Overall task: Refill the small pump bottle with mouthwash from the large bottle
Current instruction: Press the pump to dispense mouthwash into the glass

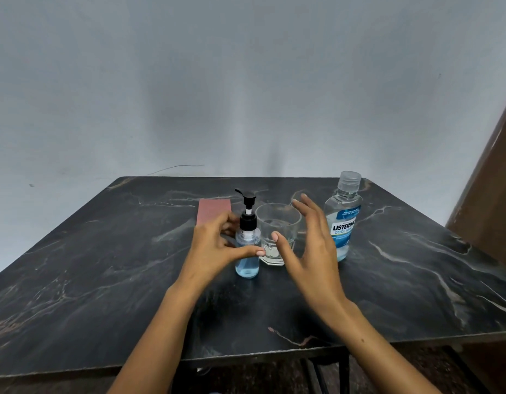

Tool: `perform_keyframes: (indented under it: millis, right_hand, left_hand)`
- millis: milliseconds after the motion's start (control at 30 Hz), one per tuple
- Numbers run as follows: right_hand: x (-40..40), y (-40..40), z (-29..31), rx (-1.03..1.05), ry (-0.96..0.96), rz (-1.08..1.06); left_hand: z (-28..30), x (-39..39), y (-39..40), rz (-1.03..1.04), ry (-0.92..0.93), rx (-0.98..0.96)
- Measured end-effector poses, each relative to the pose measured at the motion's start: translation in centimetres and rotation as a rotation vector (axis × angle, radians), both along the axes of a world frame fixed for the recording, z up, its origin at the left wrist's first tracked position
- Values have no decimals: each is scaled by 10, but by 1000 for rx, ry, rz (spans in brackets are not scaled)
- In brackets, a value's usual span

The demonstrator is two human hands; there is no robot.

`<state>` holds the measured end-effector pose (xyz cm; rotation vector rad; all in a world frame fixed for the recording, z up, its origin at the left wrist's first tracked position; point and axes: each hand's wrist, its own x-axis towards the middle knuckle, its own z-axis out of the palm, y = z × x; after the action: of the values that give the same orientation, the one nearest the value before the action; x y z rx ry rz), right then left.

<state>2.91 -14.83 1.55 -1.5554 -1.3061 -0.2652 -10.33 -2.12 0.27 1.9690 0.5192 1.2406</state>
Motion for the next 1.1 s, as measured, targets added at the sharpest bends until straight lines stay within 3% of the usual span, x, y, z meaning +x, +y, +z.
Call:
perform_keyframes:
  millis: [100, 400, 567, 700, 833, 933, 1100]
  right_hand:
    - [-9, -4, 4, 91, -57, 54]
    - [-12, -2, 0, 42, 68, 94]
    - [3, -10, -1, 71, 59, 84]
    - [22, -22, -1, 88, 48, 57]
    - [35, -28, -1, 85, 72, 41]
    - [39, -29, -3, 45, 94, 49]
    - [41, -30, 2, -54, -62, 51]
  left_hand:
    - [-2, 5, -7, -34, 21, 7]
    - [-5, 21, -26, -156, 9, 38]
    - [-6, 21, -22, -29, -11, 112]
    - [-10, 29, -17, 65, 50, -11]
    - [-17, 40, -10, -100, 207, -184]
    - [-19, 44, -9, -214, 245, -214]
    - [-18, 40, -3, -157, 224, -181]
